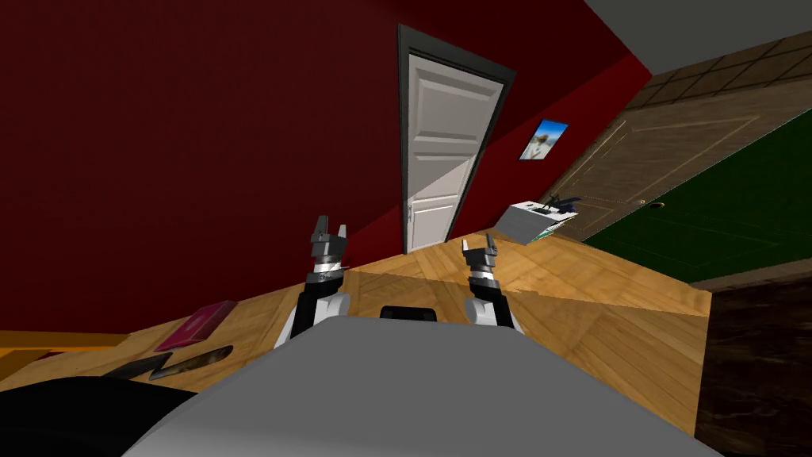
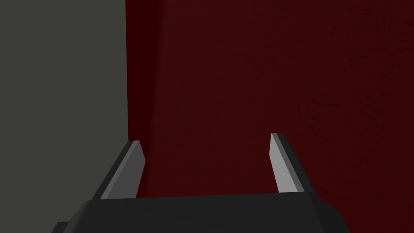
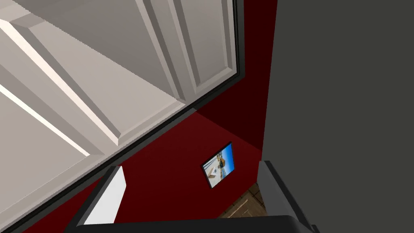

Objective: Pull the door open

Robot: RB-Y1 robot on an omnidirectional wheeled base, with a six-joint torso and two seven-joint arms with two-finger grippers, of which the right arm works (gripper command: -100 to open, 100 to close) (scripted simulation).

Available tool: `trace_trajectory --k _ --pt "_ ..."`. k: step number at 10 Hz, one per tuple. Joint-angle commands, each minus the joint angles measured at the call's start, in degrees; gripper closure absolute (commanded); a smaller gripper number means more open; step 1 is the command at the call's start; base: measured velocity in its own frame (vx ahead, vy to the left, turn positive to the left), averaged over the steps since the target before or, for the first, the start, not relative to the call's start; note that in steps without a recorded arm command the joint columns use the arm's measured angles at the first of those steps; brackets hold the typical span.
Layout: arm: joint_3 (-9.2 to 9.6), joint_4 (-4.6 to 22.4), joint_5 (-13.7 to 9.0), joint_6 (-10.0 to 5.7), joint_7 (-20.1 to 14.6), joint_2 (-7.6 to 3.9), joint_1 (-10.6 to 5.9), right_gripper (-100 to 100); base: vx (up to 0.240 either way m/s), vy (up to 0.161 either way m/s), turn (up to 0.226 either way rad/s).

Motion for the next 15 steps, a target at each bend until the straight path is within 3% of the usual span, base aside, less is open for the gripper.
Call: trace_trajectory --k 1,15 --pt "0.55 1.8 -1.3 -0.61 -1.8 -0.03 -0.43 -100 0.134 -0.018 0.190" --pt "2.84 18.8 -12.1 -7.18 -15.8 -2.18 -4.63 -100 0.095 -0.029 0.178"
